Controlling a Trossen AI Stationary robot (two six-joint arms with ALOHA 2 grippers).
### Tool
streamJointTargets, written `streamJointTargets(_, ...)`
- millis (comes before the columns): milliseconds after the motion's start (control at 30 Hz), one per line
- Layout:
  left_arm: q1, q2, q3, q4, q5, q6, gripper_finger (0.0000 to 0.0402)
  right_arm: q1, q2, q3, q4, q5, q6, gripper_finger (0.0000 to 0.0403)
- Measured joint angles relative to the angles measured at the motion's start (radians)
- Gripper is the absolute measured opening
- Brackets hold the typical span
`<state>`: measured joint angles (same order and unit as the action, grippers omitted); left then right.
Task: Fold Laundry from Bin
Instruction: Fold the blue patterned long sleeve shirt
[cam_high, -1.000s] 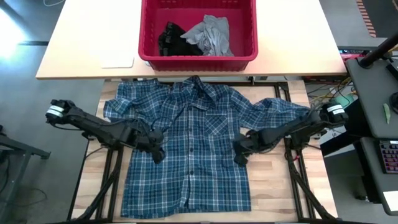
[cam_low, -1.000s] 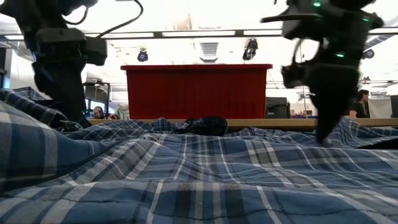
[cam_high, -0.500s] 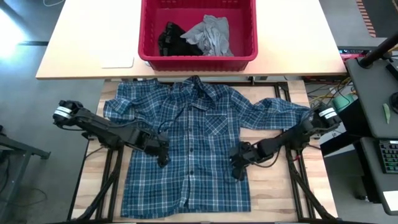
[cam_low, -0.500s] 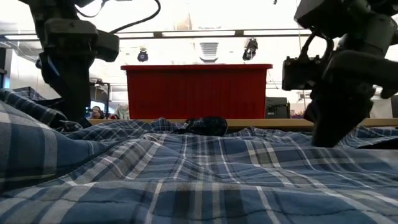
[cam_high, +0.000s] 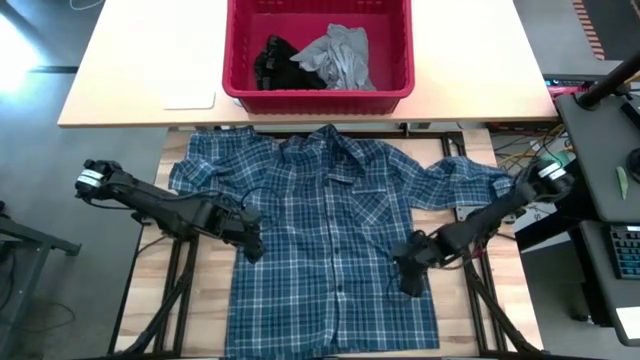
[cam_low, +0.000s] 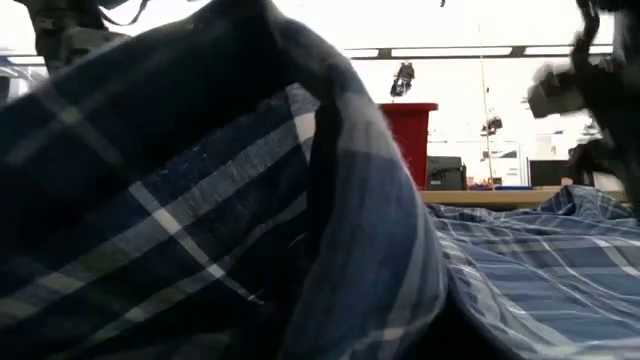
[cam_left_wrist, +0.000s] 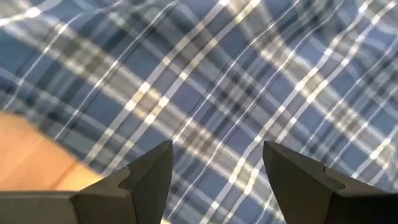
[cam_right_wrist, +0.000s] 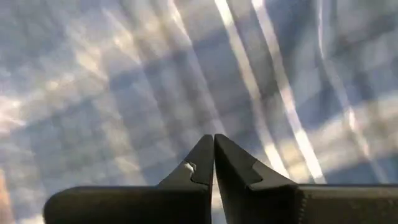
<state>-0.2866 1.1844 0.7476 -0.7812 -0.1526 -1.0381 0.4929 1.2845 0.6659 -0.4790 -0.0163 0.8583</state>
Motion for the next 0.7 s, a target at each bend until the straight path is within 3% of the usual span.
streamJointTargets(200, 0.003, 0.033, 0.005, 0.089, -0.021, -0.007, 0.0233, -0.039, -0.026, -0.027, 0.056, 0.186, -0.043, 0.0009)
streamJointTargets(300, 0.010, 0.043, 0.004, 0.108, -0.021, -0.035, 0.0233, -0.044, 0.011, -0.058, 0.135, 0.200, -0.041, 0.0009)
streamJointTargets(533, 0.030, 0.036, 0.004, 0.127, -0.023, -0.066, 0.0233, -0.026, 0.149, -0.117, 0.237, 0.109, 0.067, 0.0009)
streamJointTargets(700, 0.036, 0.036, 0.000, 0.078, -0.041, -0.099, 0.0233, -0.022, 0.131, -0.099, 0.200, -0.050, 0.095, 0.0009)
